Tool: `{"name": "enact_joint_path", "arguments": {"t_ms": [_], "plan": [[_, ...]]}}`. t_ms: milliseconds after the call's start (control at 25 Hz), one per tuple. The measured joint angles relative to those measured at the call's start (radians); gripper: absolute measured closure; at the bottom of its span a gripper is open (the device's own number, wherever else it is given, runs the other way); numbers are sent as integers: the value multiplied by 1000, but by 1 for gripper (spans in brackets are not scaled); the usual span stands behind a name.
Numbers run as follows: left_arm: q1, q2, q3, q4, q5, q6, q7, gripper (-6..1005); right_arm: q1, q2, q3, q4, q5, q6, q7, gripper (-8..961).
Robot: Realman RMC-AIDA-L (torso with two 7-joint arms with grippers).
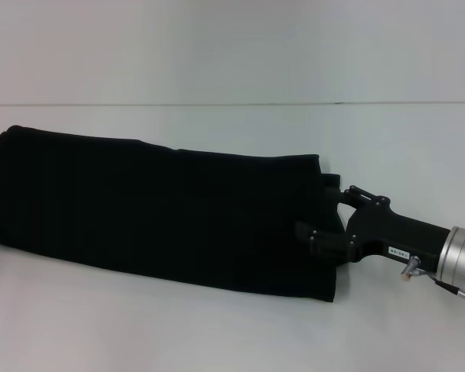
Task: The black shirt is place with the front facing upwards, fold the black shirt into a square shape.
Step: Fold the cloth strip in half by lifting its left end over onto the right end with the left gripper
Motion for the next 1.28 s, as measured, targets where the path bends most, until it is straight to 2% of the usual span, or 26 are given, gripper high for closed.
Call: {"name": "enact_joint_path", "arguments": {"t_ms": [320, 680, 920, 1280], "plan": [[0, 0, -26, -5, -15, 22, 16, 953, -4, -2, -2, 1, -1, 1, -1, 12], [-36, -9, -24, -8, -165, 194, 56, 951, -4, -3, -9, 1, -6, 1, -1, 11], [-121, -41, -15, -14, -252, 274, 69, 949, -6, -3, -9, 1, -6, 1, -1, 11], [-306, -111, 20, -86, -262, 291, 126, 946, -35, -7, 0, -3, -2, 1, 1, 12]]}}
